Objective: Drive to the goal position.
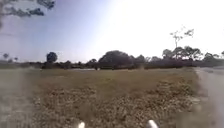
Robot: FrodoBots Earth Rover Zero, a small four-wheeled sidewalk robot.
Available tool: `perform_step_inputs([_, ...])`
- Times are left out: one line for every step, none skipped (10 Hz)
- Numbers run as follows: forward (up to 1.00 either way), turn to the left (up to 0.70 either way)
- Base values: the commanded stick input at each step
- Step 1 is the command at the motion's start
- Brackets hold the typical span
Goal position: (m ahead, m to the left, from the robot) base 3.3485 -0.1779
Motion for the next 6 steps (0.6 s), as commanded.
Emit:
perform_step_inputs([1.0, 0.07])
perform_step_inputs([1.0, 0.04])
perform_step_inputs([1.0, 0.02])
perform_step_inputs([1.0, 0.02])
perform_step_inputs([1.0, 0.02])
perform_step_inputs([1.0, 0.02])
